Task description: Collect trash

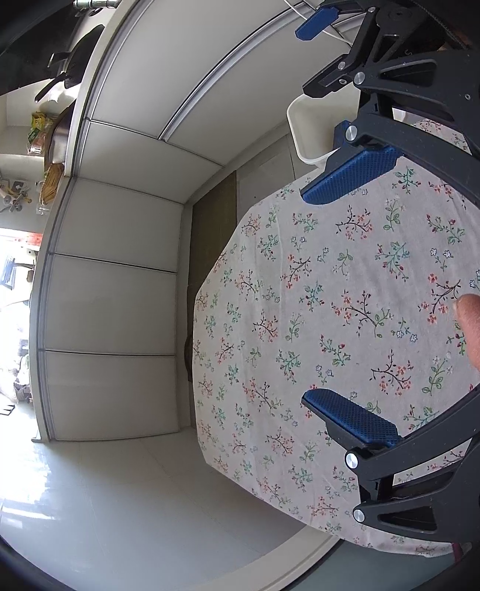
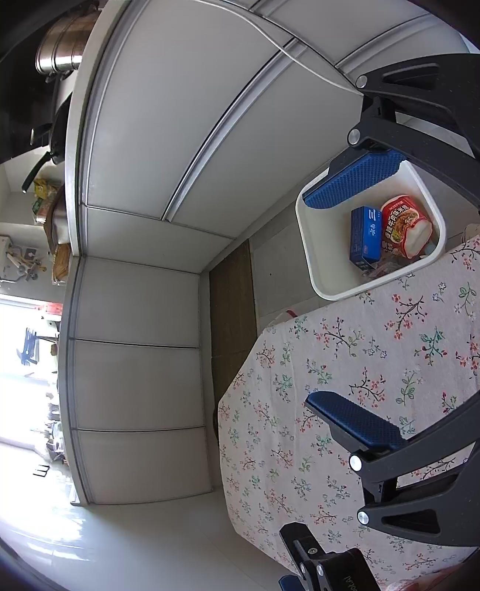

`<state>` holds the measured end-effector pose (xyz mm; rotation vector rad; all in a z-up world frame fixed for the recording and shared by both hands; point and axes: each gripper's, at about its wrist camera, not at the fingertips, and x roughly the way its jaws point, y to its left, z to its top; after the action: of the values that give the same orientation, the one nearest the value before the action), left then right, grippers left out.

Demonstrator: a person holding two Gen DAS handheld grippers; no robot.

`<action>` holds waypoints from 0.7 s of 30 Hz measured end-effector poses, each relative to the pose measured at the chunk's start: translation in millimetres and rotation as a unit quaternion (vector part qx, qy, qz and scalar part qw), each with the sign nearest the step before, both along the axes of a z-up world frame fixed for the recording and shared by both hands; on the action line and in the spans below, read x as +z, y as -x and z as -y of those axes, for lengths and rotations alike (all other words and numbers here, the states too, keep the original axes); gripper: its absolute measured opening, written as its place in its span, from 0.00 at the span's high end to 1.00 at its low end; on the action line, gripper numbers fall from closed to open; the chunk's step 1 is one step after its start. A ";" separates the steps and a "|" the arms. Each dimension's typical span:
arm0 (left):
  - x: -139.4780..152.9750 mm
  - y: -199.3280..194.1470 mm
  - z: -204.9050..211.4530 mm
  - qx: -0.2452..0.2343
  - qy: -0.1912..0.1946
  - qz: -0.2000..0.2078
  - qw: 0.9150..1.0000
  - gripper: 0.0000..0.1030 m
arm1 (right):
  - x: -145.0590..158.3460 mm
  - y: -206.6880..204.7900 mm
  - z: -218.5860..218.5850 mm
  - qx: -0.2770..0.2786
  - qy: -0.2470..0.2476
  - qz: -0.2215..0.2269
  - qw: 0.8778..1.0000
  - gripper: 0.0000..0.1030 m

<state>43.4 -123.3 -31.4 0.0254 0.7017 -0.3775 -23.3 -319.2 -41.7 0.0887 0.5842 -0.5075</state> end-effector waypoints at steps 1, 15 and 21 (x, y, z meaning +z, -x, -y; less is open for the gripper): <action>-0.1 0.1 -0.2 0.000 0.000 0.000 1.000 0.07 | -0.1 -0.2 -0.2 0.000 0.000 0.000 1.000 0.07; -2.4 -3.1 -0.4 0.001 -0.004 -0.007 1.000 0.07 | -3.6 -2.3 -1.3 0.003 -0.001 -0.005 1.000 0.07; -3.9 -4.8 -0.3 0.000 -0.005 -0.008 1.000 0.07 | -3.9 -2.7 -0.7 0.005 -0.002 -0.007 1.000 0.07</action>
<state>48.3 -123.1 -35.4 0.0317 0.7200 -0.3753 -20.7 -318.5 -45.6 0.0865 0.5981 -0.4984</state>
